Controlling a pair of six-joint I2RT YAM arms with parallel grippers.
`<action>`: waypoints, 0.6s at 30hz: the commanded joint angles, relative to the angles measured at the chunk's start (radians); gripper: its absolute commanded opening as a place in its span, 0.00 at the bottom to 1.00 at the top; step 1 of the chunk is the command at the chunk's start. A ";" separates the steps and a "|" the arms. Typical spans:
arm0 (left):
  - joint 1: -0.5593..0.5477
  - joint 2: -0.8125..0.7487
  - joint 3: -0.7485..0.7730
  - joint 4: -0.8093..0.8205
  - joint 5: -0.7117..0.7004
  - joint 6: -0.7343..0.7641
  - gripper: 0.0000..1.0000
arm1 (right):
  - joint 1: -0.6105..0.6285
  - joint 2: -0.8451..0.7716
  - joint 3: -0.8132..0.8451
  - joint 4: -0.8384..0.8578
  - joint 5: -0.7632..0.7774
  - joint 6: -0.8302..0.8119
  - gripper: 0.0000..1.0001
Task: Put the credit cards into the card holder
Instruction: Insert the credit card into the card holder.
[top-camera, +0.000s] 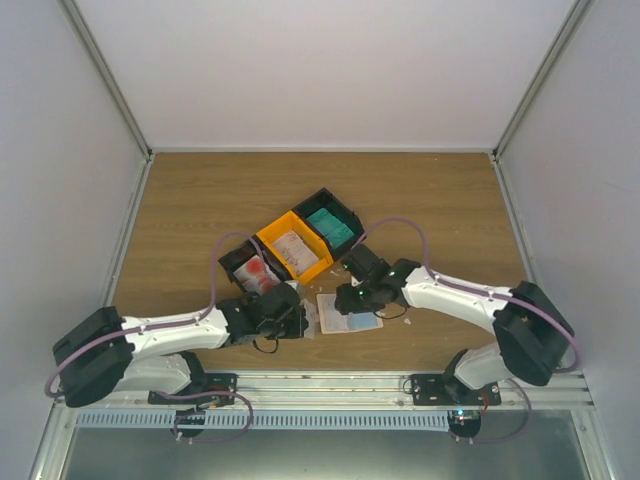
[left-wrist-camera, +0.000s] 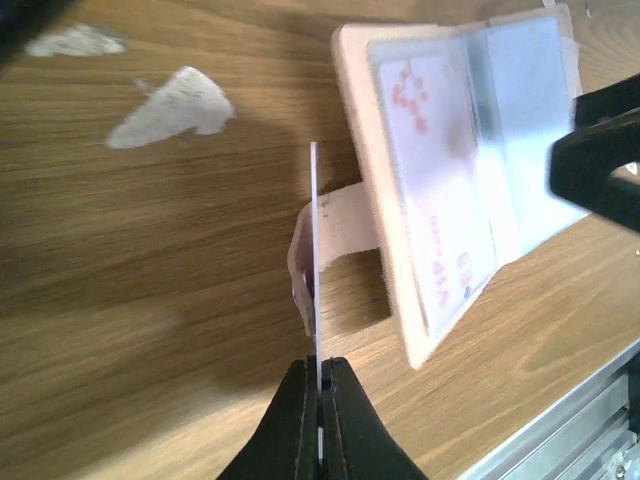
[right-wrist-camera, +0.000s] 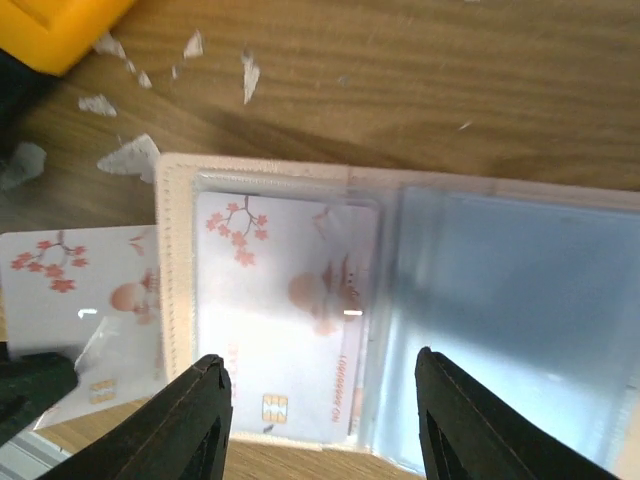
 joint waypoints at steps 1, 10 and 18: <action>-0.006 -0.097 0.058 -0.227 -0.109 -0.039 0.00 | -0.014 -0.084 -0.018 -0.047 0.115 0.034 0.52; -0.006 -0.293 0.150 -0.403 -0.195 -0.032 0.00 | -0.048 -0.271 -0.058 -0.111 0.235 0.053 0.57; -0.005 -0.508 0.075 -0.095 -0.160 0.042 0.00 | -0.063 -0.440 -0.156 -0.136 0.292 0.048 0.60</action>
